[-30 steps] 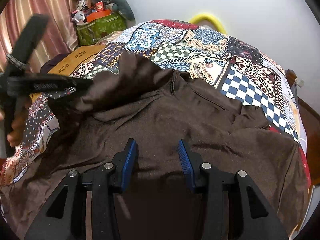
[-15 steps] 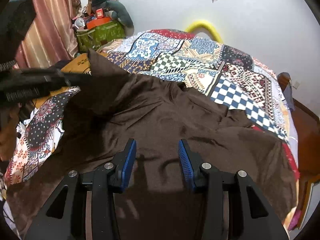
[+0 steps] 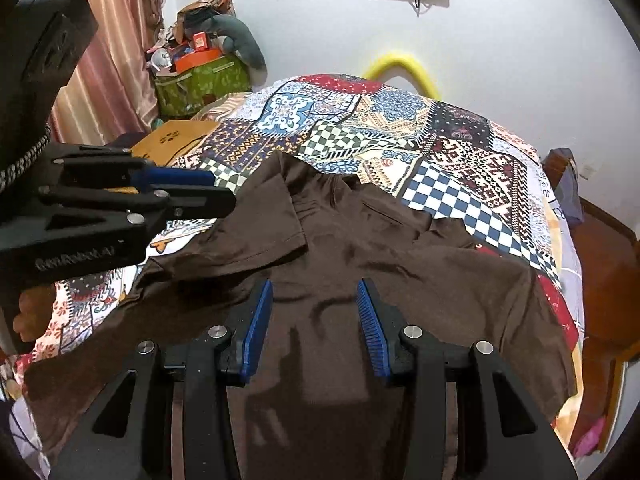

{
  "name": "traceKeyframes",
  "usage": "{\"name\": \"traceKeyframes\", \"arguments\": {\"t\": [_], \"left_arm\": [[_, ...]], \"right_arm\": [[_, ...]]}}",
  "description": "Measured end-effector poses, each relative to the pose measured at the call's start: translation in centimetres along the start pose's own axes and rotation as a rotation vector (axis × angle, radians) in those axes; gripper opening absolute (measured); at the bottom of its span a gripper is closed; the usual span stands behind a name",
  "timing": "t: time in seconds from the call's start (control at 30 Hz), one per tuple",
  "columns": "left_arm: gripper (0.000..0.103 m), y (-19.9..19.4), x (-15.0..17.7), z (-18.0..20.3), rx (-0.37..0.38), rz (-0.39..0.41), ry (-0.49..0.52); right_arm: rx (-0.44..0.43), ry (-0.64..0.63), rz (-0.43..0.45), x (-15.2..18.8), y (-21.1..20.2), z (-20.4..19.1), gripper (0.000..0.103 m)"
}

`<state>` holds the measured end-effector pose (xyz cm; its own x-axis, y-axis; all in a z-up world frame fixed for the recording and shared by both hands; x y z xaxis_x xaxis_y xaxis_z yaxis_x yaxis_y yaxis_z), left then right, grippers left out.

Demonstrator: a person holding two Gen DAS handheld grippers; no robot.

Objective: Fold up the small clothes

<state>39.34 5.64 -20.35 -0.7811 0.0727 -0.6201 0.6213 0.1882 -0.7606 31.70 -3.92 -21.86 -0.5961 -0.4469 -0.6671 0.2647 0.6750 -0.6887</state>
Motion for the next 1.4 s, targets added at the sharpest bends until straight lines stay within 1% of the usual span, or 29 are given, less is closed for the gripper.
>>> {"name": "traceKeyframes", "arguments": {"t": [0.03,0.07,0.27,0.33,0.43,0.53,0.6,0.73,0.83,0.87,0.9,0.93,0.97,1.0,1.1,1.17,1.23,1.27,1.33,1.37,1.4], "left_arm": [[0.045,0.2,0.1,-0.6,-0.009,-0.002,-0.013],[0.047,0.5,0.5,-1.4,-0.022,-0.01,-0.029],[0.048,5.0,4.3,-5.5,-0.053,-0.151,-0.12],[0.048,6.5,6.0,-6.3,-0.054,-0.195,-0.128],[0.049,7.9,7.6,-6.8,-0.04,-0.224,-0.128],[0.06,8.7,8.2,-7.3,-0.057,-0.205,-0.131],[0.06,8.9,8.4,-7.8,-0.082,-0.189,-0.129],[0.063,8.9,8.5,-8.6,-0.11,-0.156,-0.107],[0.065,9.1,8.7,-9.2,-0.173,-0.121,-0.077],[0.065,9.2,8.8,-9.4,-0.189,-0.117,-0.072],[0.065,9.4,9.0,-9.7,-0.191,-0.119,-0.076],[0.066,9.5,9.2,-9.9,-0.193,-0.123,-0.085],[0.066,9.6,9.4,-10.1,-0.185,-0.129,-0.098],[0.066,9.7,9.5,-10.3,-0.173,-0.134,-0.112],[0.066,9.8,9.6,-10.5,-0.16,-0.147,-0.134],[0.065,9.6,9.5,-10.6,-0.164,-0.153,-0.143],[0.065,9.3,9.3,-10.6,-0.154,-0.156,-0.152],[0.065,9.0,9.2,-10.4,-0.145,-0.153,-0.157],[0.065,8.5,8.7,-10.0,-0.138,-0.137,-0.158],[0.065,8.2,8.3,-9.8,-0.136,-0.126,-0.156],[0.065,7.9,8.0,-9.5,-0.133,-0.117,-0.153]], "right_arm": [[-0.002,-0.004,-0.001,-0.1,0.2,-0.1,0.04],[-0.005,-0.008,-0.002,-0.3,0.4,-0.2,0.04],[-0.029,-0.036,-0.012,-1.7,2.9,-1.0,0.04],[-0.037,-0.036,-0.015,-2.2,3.8,-1.0,0.04],[-0.044,-0.033,-0.034,-3.0,5.8,-0.9,0.04],[-0.056,-0.034,-0.063,-3.6,8.1,-0.9,0.04],[-0.053,-0.042,-0.09,-3.7,9.6,-0.9,0.04],[-0.013,-0.076,-0.134,-3.4,12.1,-0.5,0.04],[0.038,-0.097,-0.121,-3.5,12.4,0.3,0.04],[0.037,-0.089,-0.114,-3.6,12.3,0.6,0.039],[0.038,-0.08,-0.106,-3.8,12.0,0.9,0.032],[0.044,-0.073,-0.099,-3.9,11.8,1.1,0.028],[0.045,-0.066,-0.094,-3.9,11.5,1.4,0.017],[0.039,-0.055,-0.09,-3.9,11.3,1.6,0.009],[0.036,-0.02,-0.09,-3.7,10.3,2.3,0.009],[0.009,0.012,-0.078,-3.8,9.5,2.4,0.009],[-0.039,0.041,-0.063,-3.7,8.7,2.0,0.01],[-0.052,0.043,-0.061,-3.7,8.4,1.7,0.013],[-0.048,0.025,-0.062,-3.6,8.3,1.2,0.02],[-0.045,0.013,-0.069,-3.5,8.5,1.0,0.027],[-0.036,0.001,-0.079,-3.4,8.9,0.8,0.032]]}}
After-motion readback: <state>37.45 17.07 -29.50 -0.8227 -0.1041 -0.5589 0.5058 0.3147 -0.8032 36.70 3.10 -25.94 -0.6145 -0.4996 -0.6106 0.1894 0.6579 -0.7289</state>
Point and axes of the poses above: each gripper's, at about its wrist camera, not at the fingertips, and y roughly the way its jaws point, z to its right, x to its underside, the point moved 7 cm from there along y, roughly the way its jaws point, and after that the axes turned 15 degrees about -x, right-handed, at the moved point
